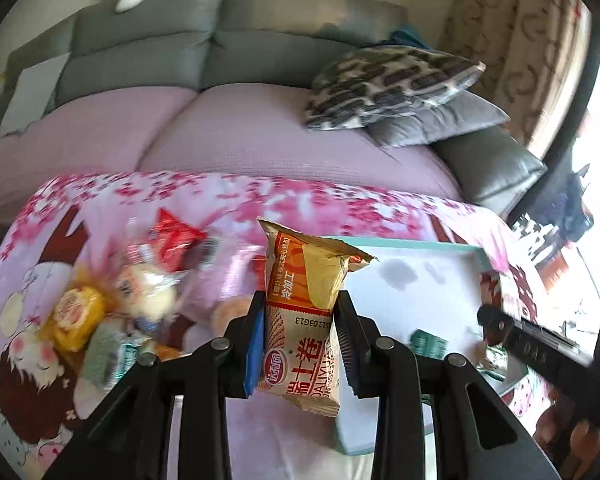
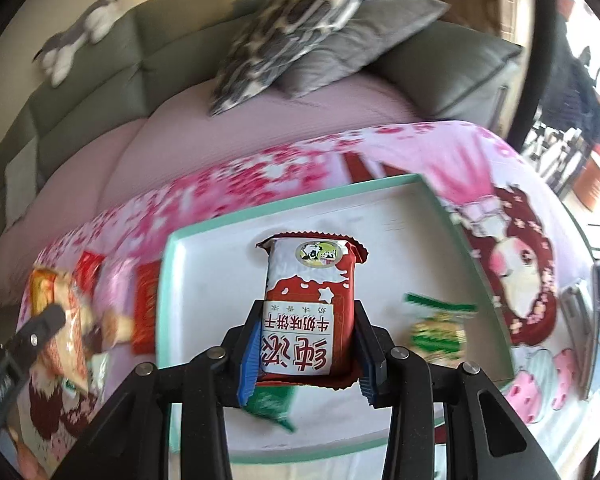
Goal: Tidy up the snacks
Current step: 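Carry the bread pack with the left gripper while the right gripper carries the red pack over the tray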
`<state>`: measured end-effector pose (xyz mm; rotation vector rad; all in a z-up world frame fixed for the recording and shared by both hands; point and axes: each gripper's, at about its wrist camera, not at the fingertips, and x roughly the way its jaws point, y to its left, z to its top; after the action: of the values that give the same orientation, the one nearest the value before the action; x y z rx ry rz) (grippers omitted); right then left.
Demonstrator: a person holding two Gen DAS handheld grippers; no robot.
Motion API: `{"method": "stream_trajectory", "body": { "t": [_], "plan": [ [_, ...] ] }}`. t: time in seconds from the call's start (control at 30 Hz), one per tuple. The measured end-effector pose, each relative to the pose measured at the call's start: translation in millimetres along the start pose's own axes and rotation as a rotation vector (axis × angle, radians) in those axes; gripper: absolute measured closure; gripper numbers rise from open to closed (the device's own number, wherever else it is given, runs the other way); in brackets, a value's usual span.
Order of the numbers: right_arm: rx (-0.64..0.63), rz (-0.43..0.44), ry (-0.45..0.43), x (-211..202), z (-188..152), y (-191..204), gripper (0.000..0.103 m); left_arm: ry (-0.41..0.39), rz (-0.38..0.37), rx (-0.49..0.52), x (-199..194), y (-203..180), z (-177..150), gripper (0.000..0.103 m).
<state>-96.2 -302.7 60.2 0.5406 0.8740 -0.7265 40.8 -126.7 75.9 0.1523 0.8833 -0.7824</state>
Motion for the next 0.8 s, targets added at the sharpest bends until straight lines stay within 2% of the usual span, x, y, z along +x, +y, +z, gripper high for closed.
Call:
{"method": "stream_trajectory", "body": {
  "t": [0.3,0.5,0.8],
  "plan": [
    [0.097,-0.033,-0.040,-5.5,13.6,-48.9,0.061,0.025,-0.069,0.084,23.5,-43.0,-7.2,0.068],
    [0.098,-0.026,0.019,24.0,9.3,-54.4,0.061,0.031,-0.072,0.108,38.0,-53.2,-12.7,0.068],
    [0.060,-0.023,0.087,55.2,2.0,-48.6,0.061,0.100,-0.057,0.108,65.6,-58.8,-24.8,0.068]
  ]
}}
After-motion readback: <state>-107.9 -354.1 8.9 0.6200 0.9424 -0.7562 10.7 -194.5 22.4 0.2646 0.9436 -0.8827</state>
